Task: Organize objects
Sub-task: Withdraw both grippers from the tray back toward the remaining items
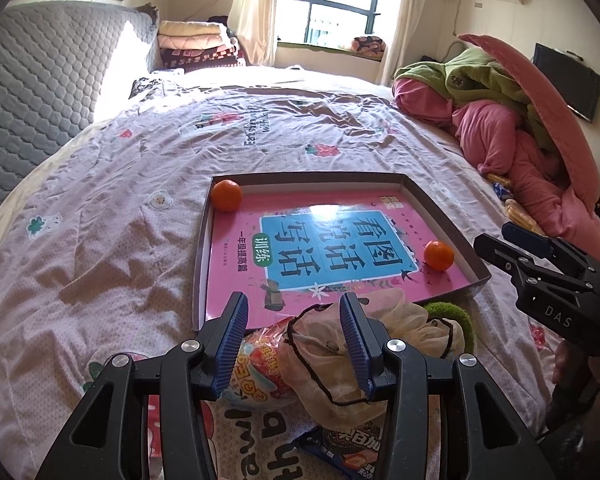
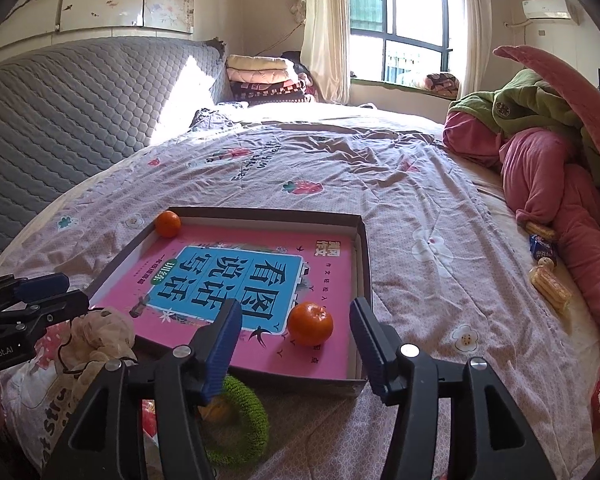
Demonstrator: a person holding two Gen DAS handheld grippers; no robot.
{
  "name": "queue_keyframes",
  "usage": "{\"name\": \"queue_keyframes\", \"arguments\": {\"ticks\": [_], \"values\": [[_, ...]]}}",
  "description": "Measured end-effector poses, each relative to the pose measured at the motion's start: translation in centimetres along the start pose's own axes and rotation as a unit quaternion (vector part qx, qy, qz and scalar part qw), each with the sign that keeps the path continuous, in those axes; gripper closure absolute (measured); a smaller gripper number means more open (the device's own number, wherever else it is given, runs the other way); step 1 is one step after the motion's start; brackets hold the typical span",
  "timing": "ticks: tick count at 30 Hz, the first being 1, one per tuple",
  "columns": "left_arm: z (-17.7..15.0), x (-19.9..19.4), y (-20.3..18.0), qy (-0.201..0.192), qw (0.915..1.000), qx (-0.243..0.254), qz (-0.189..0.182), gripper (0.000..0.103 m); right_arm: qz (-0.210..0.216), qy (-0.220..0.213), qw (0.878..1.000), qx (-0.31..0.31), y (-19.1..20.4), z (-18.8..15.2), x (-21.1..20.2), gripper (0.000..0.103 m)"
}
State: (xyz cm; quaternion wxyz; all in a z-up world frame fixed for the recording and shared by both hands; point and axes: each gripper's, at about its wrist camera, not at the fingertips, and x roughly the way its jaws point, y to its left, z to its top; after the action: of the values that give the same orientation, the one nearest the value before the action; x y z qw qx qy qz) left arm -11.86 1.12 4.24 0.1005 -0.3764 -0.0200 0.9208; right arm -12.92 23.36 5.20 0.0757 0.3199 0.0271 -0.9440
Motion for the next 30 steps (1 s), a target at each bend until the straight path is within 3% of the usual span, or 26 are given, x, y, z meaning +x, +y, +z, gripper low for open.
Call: {"name": "queue_keyframes", "arguments": {"ticks": [13,30], "values": [[-1.1,-2.1,-1.0,-0.006,1.0,0.003,-0.003,0.054,0.003,-0.028,1.0,-0.009,0.8,-0.7,-2.5,0.043],[-2.2,-3.6,-1.8,-0.005,1.0,0.007,-0.004,0.054,0.0,-0.016,1.0,-0.003,0.5,-2.9,-3.9,0.041]]}}
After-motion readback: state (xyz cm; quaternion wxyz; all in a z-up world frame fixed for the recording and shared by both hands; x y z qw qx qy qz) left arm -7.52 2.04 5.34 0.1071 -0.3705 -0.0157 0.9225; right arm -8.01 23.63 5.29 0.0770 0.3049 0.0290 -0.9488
